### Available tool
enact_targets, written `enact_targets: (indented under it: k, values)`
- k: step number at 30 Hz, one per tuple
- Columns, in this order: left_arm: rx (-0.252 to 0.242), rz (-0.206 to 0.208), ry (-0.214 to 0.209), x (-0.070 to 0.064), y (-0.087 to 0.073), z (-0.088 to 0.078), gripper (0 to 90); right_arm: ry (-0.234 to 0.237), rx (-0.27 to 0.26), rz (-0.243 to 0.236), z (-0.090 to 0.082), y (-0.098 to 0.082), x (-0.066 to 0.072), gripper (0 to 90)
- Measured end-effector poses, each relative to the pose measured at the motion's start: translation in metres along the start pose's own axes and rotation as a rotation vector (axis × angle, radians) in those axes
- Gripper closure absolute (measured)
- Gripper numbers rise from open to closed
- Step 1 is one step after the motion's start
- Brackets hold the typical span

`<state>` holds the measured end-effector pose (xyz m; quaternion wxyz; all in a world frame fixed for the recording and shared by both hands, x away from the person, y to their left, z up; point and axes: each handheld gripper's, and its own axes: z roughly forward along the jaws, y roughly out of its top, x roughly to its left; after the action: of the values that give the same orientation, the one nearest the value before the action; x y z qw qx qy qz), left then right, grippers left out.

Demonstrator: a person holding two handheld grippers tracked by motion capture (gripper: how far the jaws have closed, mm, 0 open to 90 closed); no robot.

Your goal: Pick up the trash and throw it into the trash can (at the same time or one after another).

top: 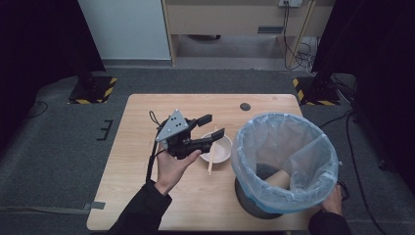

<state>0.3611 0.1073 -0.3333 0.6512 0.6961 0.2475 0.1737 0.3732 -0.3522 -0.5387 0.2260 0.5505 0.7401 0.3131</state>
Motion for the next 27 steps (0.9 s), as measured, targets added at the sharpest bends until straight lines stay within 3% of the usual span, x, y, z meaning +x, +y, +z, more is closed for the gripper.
enact_targets:
  k: [6, 9, 27]
  values:
    - [0.059, -0.007, 0.056, 0.01, -0.016, 0.004, 32.2, 0.0, 0.0, 0.0, 0.0, 0.0, 0.0, 3.4]
    - [0.112, -0.011, 0.087, 0.017, -0.028, 0.009, 30.5, 0.0, 0.0, 0.0, 0.0, 0.0, 0.0, 3.4]
    - [0.293, -0.031, 0.144, 0.038, -0.076, 0.025, 26.5, 0.0, 0.0, -0.001, 0.0, 0.0, 0.0, 3.4]
